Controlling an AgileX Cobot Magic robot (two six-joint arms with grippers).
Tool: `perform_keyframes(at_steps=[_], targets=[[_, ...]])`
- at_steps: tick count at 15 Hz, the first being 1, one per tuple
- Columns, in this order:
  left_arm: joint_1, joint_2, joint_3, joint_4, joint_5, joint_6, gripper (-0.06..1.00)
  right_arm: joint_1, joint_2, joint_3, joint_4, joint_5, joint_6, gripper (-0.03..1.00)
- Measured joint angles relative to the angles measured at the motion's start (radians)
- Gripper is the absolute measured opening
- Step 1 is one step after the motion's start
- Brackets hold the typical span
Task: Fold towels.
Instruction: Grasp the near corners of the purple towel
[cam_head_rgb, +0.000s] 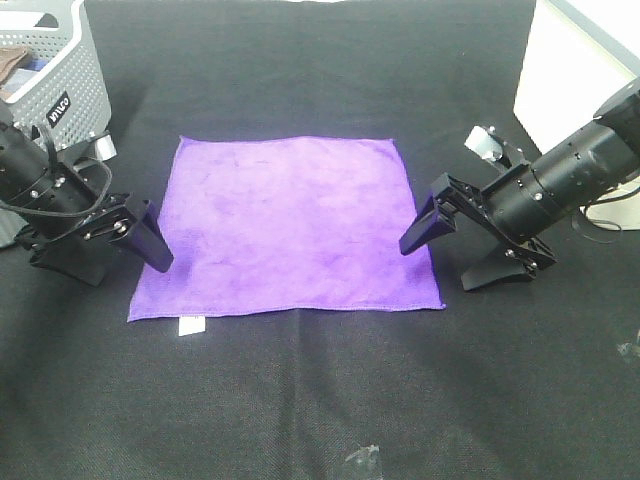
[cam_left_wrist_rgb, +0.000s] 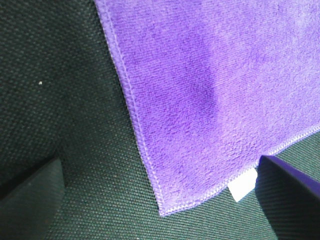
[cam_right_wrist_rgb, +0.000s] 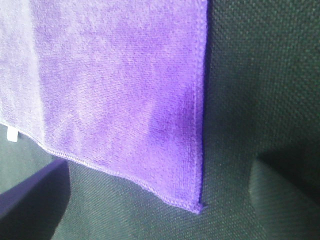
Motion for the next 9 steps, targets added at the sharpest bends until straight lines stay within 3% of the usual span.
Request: perform_keyframes(at_steps=[5,9], targets=[[-0.013,0.012,-0.006,0.007,0.004,0.009,0.97,0.018,0.003,-0.002,0.005,-0.014,-0.024,0.92],[-0.136,0.041,-0.04,-0.001,-0.011,0.004,0.95,0.096,0.046,-0.032,0.074,-0.042,-0.025,0.85]])
